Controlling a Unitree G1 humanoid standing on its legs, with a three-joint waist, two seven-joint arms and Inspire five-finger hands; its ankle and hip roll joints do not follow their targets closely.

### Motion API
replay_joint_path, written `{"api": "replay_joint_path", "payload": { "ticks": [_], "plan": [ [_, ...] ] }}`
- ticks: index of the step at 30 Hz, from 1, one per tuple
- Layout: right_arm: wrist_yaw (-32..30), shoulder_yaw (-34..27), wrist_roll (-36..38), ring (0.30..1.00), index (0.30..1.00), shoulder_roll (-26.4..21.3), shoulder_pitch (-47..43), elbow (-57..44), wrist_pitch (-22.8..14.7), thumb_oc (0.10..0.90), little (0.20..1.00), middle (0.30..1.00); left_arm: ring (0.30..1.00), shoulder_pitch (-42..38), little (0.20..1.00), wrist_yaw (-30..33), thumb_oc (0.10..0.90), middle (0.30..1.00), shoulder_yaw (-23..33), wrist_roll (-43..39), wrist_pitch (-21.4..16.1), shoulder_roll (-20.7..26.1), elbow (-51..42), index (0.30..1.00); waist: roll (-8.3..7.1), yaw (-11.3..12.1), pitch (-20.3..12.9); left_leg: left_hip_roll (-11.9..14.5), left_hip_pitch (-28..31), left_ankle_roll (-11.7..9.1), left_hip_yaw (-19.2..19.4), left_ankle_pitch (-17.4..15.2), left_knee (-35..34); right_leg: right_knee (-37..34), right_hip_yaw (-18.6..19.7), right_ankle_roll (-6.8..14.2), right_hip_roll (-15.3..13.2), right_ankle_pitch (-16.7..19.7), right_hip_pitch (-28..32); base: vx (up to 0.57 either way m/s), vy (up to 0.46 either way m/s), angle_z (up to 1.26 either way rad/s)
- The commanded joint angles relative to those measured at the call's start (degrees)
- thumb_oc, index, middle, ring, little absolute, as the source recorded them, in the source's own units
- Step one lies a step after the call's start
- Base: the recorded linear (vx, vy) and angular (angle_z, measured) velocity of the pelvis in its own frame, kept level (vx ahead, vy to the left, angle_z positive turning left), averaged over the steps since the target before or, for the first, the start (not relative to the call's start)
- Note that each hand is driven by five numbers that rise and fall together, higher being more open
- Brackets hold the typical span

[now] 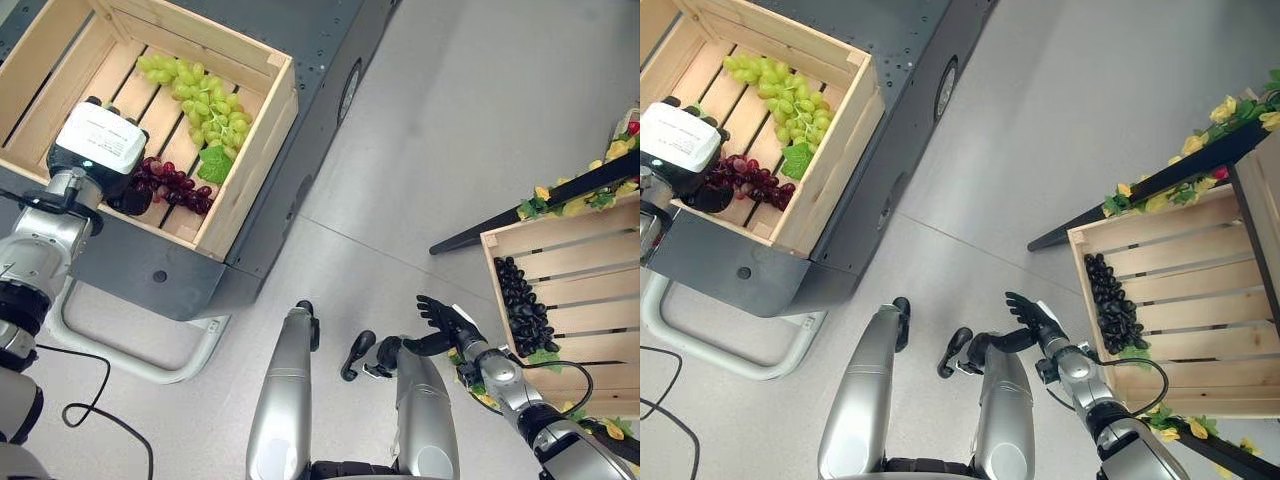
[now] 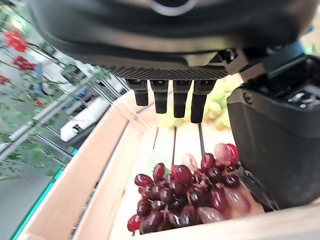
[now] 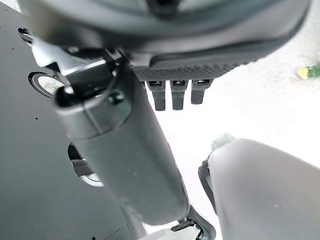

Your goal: Pick up the fruits from the basket on one side to the basket on the other side

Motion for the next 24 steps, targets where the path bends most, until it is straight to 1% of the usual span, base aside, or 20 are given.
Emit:
{"api": "replay_joint_path", "payload": {
  "ticks": [1, 2, 4, 5, 6, 8, 13, 16, 21, 24],
  "plan": [
    [1.53, -3.19, 1.79, 0.900, 0.900, -4.28, 2.18, -1.77, -4.41, 0.800, 0.900, 0.900, 0.900, -1.61, 0.900, -3.42, 0.800, 0.900, 0.19, -2.68, -0.70, 7.18, -0.42, 0.900, 0.29, 1.30, -0.70, -0.57, 3.59, 1.72, 2.42, -7.57, 0.17, -2.50, -0.33, 2.19, 0.52, 3.96, 2.55, 0.00, 0.000, 0.00],
    [1.64, -3.25, 1.81, 0.900, 0.900, -4.25, 2.20, -1.78, -4.48, 0.800, 0.900, 0.900, 0.900, -1.95, 0.900, -3.84, 0.800, 0.900, -0.12, -2.83, -0.81, 7.29, -0.55, 0.900, 0.25, 1.30, -0.70, -0.55, 3.54, 1.72, 2.41, -7.56, 0.15, -2.52, -0.35, 2.22, 0.52, 4.01, 2.47, 0.00, 0.000, 0.00],
    [2.09, -3.38, 2.18, 0.900, 0.900, -4.42, 2.30, -2.26, -4.75, 0.800, 0.900, 0.900, 0.900, -3.00, 0.900, -7.44, 0.800, 0.900, -1.16, -4.41, -0.65, 7.46, -1.10, 0.900, -0.01, 1.25, -0.70, -0.48, 2.88, 1.71, 2.29, -7.68, 0.31, -2.63, -0.52, 2.49, 0.51, 4.29, 1.86, 0.00, 0.000, 0.00],
    [2.09, -3.41, 2.18, 0.900, 0.900, -4.40, 2.30, -2.26, -4.75, 0.800, 0.900, 0.900, 0.900, -3.12, 0.900, -7.49, 0.800, 0.900, -1.27, -4.43, -0.64, 7.47, -1.11, 0.900, -0.03, 1.28, -0.70, -0.48, 2.86, 1.71, 2.29, -7.68, 0.32, -2.62, -0.52, 2.49, 0.51, 4.29, 1.84, 0.00, 0.000, 0.00],
    [1.89, -3.42, 2.36, 0.900, 0.900, -4.39, 2.52, -2.69, -4.94, 0.800, 0.900, 0.900, 0.900, -3.74, 0.900, -10.39, 0.800, 0.900, -1.92, -6.16, -0.34, 7.73, -1.69, 0.900, -0.14, 1.23, -0.70, -0.46, 2.44, 1.70, 2.28, -7.56, 0.15, -2.58, -0.66, 2.64, 0.50, 4.52, 1.23, 0.00, 0.000, 0.00],
    [1.73, -3.53, 2.21, 0.900, 0.900, -4.34, 2.66, -3.11, -4.81, 0.800, 0.900, 0.900, 0.900, -3.87, 0.900, -11.48, 0.800, 0.900, -2.02, -6.55, -0.19, 7.73, -1.82, 0.900, -0.19, 1.17, -0.70, -0.48, 2.23, 1.59, 2.30, -7.44, -0.02, -2.67, -0.68, 2.74, 0.52, 4.66, 0.93, 0.00, 0.000, 0.00],
    [1.58, -3.66, 2.15, 0.900, 0.900, -4.54, 2.90, -3.24, -5.20, 0.800, 0.900, 0.900, 0.900, -4.51, 0.900, -13.03, 0.800, 0.900, -2.86, -7.04, -0.44, 7.14, -0.97, 0.900, -0.35, 0.89, -0.70, -0.45, 1.40, 1.48, 2.19, -7.19, -0.42, -2.47, -0.68, 2.82, 0.40, 4.76, -0.33, 0.00, 0.000, 0.00],
    [1.05, -3.67, 2.40, 0.900, 0.900, -4.57, 2.84, -3.13, -5.54, 0.800, 0.900, 0.900, 0.900, -4.99, 0.900, -14.93, 0.800, 0.900, -3.58, -7.57, 0.30, 6.82, -1.52, 0.900, -0.40, 0.84, -0.70, -0.54, 0.56, 1.49, 2.02, -7.19, -0.11, -1.98, -0.78, 2.81, 0.36, 4.74, -1.27, 0.00, 0.000, 0.00],
    [0.41, -4.07, 3.99, 0.900, 0.900, -5.20, 2.79, -3.78, -5.83, 0.800, 0.900, 0.900, 0.900, -5.53, 0.900, -15.27, 0.800, 0.900, -4.21, -5.04, 0.56, 6.18, -0.90, 0.900, -0.83, 0.68, -0.70, -0.59, -1.47, 1.40, 1.74, -7.13, 0.59, -1.21, -1.14, 2.83, 0.28, 4.95, -3.29, -0.01, 0.008, 0.02],
    [-0.15, -4.19, 4.78, 0.900, 0.900, -5.34, 2.85, -4.31, -6.07, 0.800, 0.900, 0.900, 0.900, -6.19, 0.900, -15.06, 0.800, 0.900, -4.84, -3.50, 1.36, 5.38, 0.38, 0.900, -1.21, 0.47, -0.70, -0.56, -3.17, 1.39, 1.50, -7.16, 1.21, -0.51, -1.27, 2.85, 0.24, 5.02, -5.00, 0.00, 0.000, 0.00]
  ]
}}
